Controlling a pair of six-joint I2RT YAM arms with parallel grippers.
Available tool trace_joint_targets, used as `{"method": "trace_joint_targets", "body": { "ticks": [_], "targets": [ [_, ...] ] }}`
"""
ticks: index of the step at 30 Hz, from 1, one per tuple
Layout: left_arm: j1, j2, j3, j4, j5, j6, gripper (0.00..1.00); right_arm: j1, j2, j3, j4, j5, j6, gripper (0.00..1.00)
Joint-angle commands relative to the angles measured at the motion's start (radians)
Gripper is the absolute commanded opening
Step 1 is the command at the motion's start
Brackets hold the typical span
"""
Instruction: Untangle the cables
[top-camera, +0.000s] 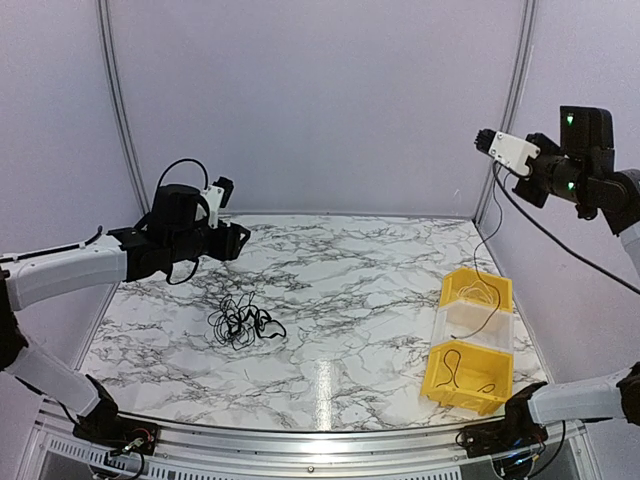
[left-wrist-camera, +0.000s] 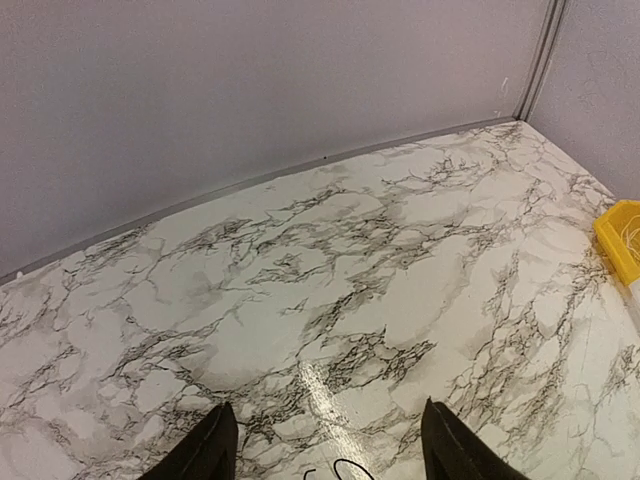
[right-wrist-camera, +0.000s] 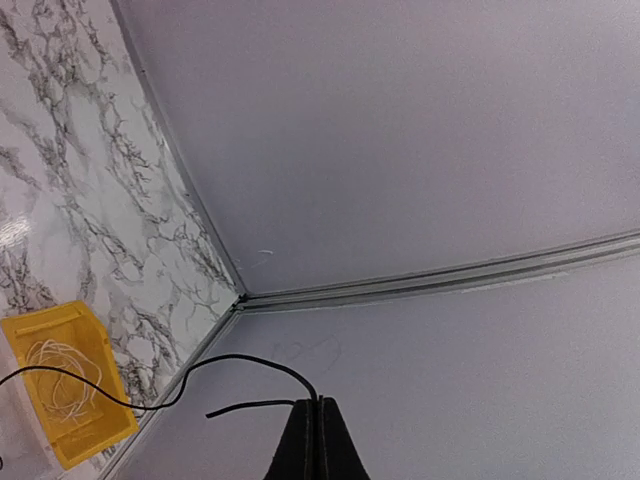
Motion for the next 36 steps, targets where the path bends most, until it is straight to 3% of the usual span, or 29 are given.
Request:
{"method": "trace_joint_targets", "body": {
  "ticks": [1, 5, 17, 28, 36],
  "targets": [
    [0.002, -0.062, -0.079, 0.069, -0.066, 0.031, 0.65, -0.008, 0.040, 0.125, 0.121, 0.124, 0.015, 0.00],
    [0.002, -0.084, -0.098, 0.072, -0.066, 0.031, 0.65, -0.007, 0.049, 0.136, 0.131, 0.151, 0.011, 0.00],
    [0.002, -0.110, -0.126, 0.095, -0.108, 0.048, 0.66, -0.007, -0.081, -0.169, 0.156, 0.158, 0.059, 0.00],
    [0.002, -0.079, -0.114, 0.088, -0.096, 0.045, 0.66, -0.008, -0.009, 0.027, 0.195, 0.220, 0.036, 0.00],
    [0.002, -0.087, -0.116, 0.088, -0.094, 0.043, 0.66, -0.007, -0.022, 0.071, 0.144, 0.190, 0.067, 0.00]
  ]
}}
